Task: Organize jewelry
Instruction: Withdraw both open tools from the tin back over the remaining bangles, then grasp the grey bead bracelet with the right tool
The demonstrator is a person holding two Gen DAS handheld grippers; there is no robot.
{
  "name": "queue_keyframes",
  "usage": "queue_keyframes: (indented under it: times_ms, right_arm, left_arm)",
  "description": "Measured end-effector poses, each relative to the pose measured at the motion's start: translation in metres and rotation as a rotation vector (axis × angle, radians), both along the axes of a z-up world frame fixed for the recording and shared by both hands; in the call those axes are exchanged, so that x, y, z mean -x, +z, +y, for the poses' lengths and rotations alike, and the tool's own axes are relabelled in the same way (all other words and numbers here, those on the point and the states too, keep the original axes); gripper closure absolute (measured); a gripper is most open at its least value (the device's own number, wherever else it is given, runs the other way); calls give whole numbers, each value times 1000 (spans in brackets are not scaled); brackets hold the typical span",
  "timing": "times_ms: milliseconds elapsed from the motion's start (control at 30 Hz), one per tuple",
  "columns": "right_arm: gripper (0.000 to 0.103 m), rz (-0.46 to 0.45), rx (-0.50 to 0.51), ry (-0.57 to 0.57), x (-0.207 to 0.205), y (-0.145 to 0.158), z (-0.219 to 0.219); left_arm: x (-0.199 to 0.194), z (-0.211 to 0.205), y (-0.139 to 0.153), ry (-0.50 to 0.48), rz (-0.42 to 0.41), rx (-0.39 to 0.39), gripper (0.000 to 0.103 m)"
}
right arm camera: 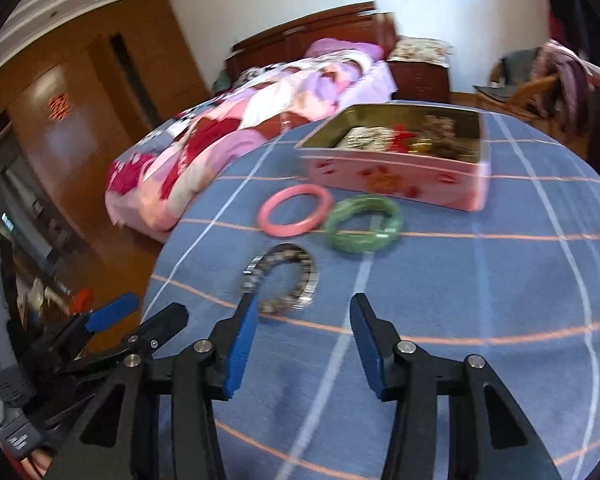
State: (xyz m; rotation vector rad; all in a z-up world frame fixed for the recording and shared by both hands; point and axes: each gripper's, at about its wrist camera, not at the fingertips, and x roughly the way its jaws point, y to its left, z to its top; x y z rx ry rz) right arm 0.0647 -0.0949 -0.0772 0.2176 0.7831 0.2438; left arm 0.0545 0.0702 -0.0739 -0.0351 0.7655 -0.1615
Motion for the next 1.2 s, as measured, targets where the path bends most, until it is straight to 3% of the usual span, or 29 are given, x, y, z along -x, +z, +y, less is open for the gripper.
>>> queue_keyframes:
  times_ms: [167,300,500,700,833,900,1200]
  right_arm:
    - [61,-4,55,98,-20,-6,32]
    - [66,87,39,153,-40,-22,43]
    - [67,82,152,219,-45,-22,59]
    - [67,69,146,216,-49,-16,59]
    - [68,72,217,258,-57,-21,70]
    - [92,100,248,274,-60,-27,74]
    - [95,0,-58,190,-47,16,28]
  left_arm:
    - [-1,12,3,28,-2,-29,29]
    - [-2,21,3,45,5,-14,29]
    - [-3,23,1,43,16,-2,29]
    - [-3,24,1,49,23,13,29]
    - [-3,27,4,61,15,6,29]
    - [-3,29,5,65,13,7,29]
    - [-10,27,1,46,36,45,29]
